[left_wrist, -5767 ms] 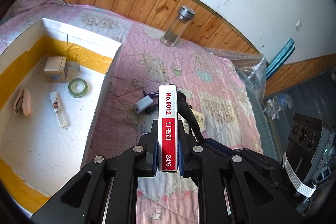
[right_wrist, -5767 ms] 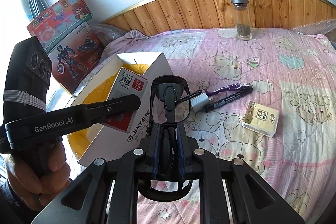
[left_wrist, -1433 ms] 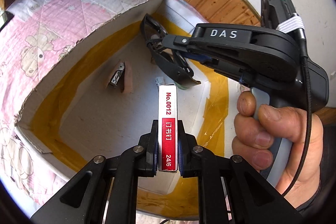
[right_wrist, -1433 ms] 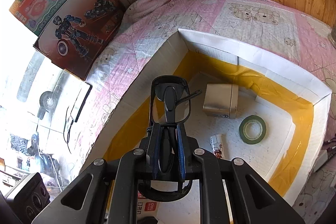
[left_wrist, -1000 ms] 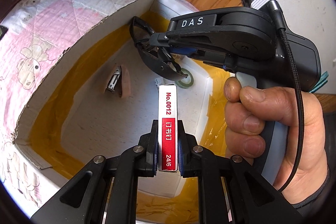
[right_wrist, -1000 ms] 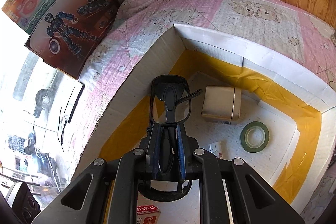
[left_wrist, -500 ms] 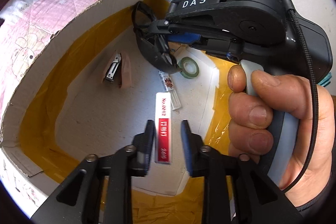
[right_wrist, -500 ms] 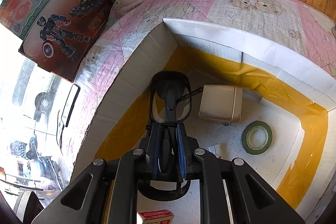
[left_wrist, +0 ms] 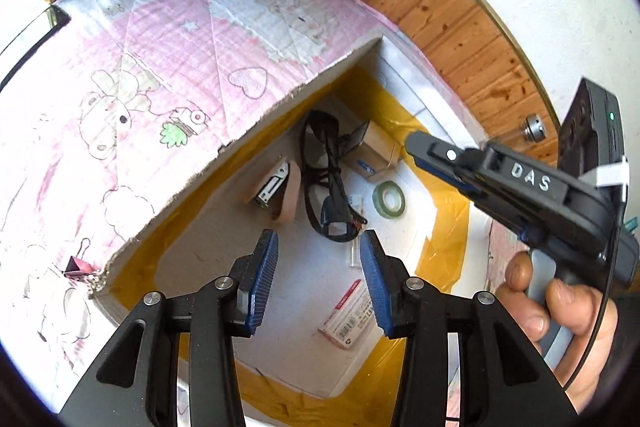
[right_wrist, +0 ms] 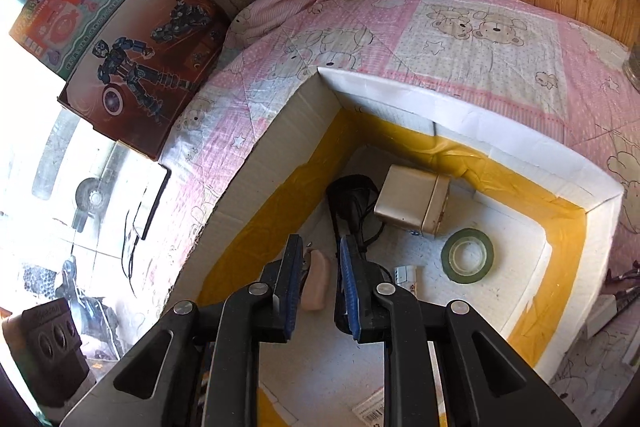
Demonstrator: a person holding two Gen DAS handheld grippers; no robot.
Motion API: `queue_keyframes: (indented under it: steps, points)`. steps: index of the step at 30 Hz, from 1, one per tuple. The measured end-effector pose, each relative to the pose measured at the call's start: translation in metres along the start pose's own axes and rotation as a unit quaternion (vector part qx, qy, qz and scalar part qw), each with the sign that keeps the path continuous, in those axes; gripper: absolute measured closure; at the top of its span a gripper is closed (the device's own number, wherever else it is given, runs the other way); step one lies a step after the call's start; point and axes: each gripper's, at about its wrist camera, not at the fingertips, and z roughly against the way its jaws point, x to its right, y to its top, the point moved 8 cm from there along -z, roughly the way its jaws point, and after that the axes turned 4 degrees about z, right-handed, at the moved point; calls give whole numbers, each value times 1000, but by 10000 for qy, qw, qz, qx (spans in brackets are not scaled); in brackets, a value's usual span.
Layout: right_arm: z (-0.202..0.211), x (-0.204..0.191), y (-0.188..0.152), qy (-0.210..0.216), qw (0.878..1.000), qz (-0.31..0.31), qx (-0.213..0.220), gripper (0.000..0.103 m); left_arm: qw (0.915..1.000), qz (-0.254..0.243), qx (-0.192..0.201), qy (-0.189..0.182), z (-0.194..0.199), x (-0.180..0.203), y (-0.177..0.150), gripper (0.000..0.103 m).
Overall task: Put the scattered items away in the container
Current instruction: 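Open the right tool releasing the glasses while the left tool drops the staple box, then withdraw both tools from the box toward the remaining items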
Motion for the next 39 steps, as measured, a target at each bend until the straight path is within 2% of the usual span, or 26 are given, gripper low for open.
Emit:
queue_keyframes:
  steps: [4,10,15,19,22,25,27,31,36,39]
  points:
    - [27,5,-4,178,9997,-51,184,82,9998,24,162,-61,8,4,9,58]
    - [69,-4,-20,685,9960,139,555,82,9994,-136,247,-188,13,27,3,58]
    - [119,-18,-33,1000,9873,556,1103,82,9968,-362,649,-294,29,51,3,58]
    - [158,-16,-46,1205,9781,673,1555,82,9902,-839,1048,-376,47,80,-3,58]
    - [182,-7,-58,1214,9732,679,1831,82,9812,-1352,1284,-498,56,108,-15,58]
    - [200,10,-71,1203,9703,556,2022,82,9723,-1779,1348,-693,59,135,-31,58]
    - [210,24,-80,1112,9699,484,2113,81,9664,-2050,1327,-805,57,152,-43,58]
    - [224,60,-95,753,9713,269,2241,81,9549,-2586,1023,-1040,41,185,-73,58]
    - [234,128,-110,-231,9748,-132,2215,80,9378,-3254,534,-1084,9,222,-112,58]
    - [231,176,-122,-821,9748,-472,2019,80,9348,-3400,272,-994,-16,233,-123,57]
